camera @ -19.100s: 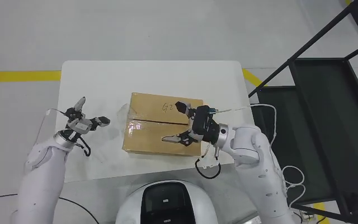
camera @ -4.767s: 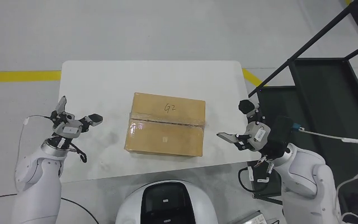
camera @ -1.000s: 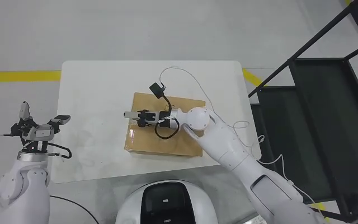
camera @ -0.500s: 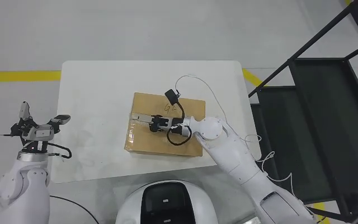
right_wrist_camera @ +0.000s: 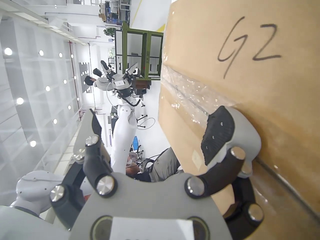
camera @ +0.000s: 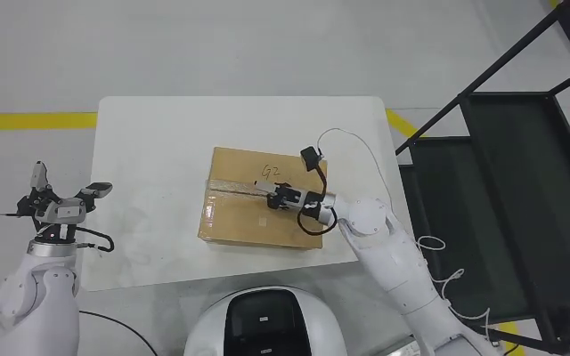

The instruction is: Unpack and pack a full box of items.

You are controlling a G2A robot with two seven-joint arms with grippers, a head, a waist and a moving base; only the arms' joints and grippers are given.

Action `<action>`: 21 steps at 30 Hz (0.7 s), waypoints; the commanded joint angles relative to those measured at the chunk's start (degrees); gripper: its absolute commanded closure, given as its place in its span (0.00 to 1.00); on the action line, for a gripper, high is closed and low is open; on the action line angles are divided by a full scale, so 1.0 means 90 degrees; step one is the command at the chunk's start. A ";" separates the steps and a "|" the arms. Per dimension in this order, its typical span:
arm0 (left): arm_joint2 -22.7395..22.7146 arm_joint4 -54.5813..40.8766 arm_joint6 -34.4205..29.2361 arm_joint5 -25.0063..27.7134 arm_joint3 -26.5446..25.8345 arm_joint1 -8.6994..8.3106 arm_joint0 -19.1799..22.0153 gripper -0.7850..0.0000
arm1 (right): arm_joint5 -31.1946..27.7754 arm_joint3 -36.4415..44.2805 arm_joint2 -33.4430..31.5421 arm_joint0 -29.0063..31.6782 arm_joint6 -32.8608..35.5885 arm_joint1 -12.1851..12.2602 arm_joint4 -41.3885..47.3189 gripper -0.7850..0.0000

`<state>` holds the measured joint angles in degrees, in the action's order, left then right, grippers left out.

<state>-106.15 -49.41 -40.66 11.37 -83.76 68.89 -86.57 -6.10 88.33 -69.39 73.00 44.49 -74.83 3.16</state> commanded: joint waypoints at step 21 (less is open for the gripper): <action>0.0000 0.0000 0.0000 0.0000 0.0000 0.0000 0.0000 0.00 | 0.0153 0.0748 -0.1910 0.1366 0.0306 0.0439 0.0305 0.00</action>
<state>-106.15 -49.41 -40.66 11.37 -83.76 68.89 -86.57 -4.50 94.63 -85.65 84.79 47.22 -71.02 5.44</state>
